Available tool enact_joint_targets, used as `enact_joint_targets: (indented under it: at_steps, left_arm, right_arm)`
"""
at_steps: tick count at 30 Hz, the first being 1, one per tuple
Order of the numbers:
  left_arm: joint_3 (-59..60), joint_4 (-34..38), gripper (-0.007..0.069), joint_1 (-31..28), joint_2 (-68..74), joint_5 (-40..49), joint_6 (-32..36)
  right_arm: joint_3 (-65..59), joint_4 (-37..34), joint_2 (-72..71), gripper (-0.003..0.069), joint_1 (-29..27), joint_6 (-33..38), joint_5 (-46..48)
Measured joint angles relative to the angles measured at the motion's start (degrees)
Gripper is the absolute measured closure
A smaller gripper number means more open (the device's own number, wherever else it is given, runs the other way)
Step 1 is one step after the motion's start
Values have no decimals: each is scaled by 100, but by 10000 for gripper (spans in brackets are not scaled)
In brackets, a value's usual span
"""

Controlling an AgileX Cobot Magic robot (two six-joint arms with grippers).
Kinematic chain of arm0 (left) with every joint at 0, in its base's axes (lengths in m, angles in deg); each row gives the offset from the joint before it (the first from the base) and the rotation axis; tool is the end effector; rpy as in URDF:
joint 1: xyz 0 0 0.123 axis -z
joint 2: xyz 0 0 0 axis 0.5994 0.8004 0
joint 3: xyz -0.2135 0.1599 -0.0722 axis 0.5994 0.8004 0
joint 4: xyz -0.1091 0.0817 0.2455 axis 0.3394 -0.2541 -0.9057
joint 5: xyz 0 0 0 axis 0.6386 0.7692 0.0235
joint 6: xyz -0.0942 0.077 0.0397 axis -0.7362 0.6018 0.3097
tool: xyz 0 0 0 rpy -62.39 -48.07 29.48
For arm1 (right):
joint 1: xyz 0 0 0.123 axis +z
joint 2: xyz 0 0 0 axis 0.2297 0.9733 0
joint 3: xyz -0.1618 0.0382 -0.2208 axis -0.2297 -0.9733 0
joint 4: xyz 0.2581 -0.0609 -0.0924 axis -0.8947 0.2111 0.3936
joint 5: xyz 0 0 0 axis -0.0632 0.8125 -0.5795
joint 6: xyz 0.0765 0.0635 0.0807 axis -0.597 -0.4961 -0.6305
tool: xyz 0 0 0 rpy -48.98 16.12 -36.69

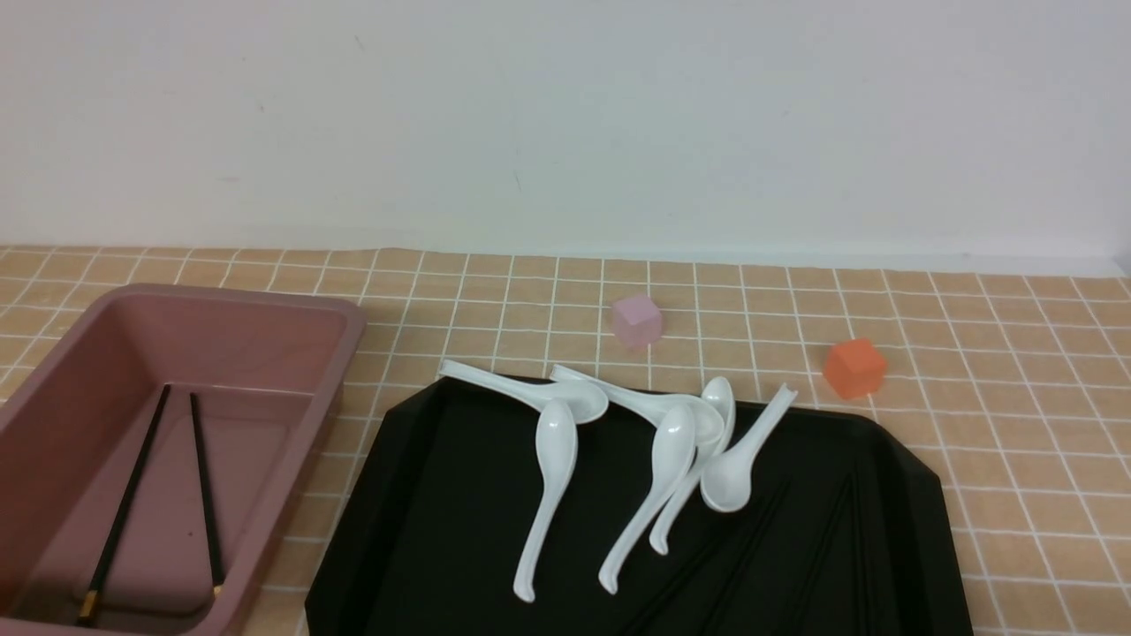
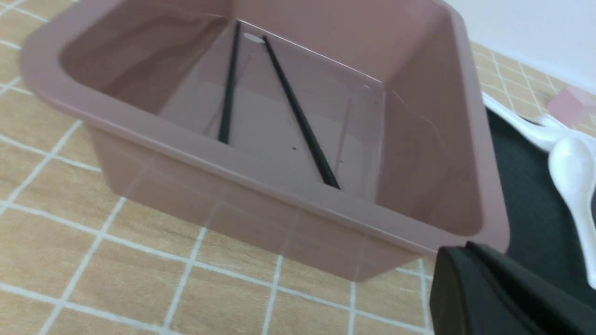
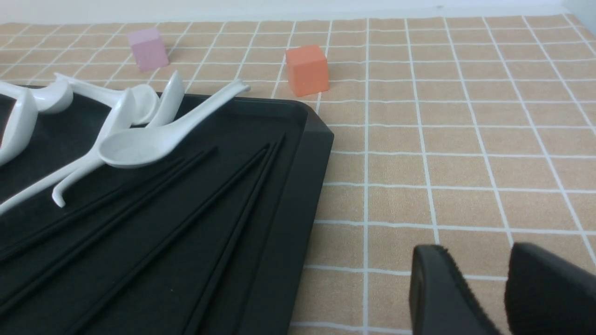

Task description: On brown tablecloth take chopsticks from black tray and put them in box.

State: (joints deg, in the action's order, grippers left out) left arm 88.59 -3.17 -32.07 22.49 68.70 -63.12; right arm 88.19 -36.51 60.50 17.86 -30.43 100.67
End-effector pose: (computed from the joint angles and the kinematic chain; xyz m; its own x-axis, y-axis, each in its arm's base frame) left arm 0.1254 -0.0104 0.1580 -0.3125 -0.3691 -0.8753 -0.0436 0.9260 -0.3749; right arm 0.1262 0.0081 0.1638 -0.2903 0.1040 -0.9513 -0.0278 0.9927 0.1170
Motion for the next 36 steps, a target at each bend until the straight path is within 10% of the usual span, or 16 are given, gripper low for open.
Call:
enact_joint_targets:
  at_steps: [36]
  left_arm:
    - [0,0,624,21,0,18,-14]
  right_arm:
    - [0,0,0,419,0,0,0]
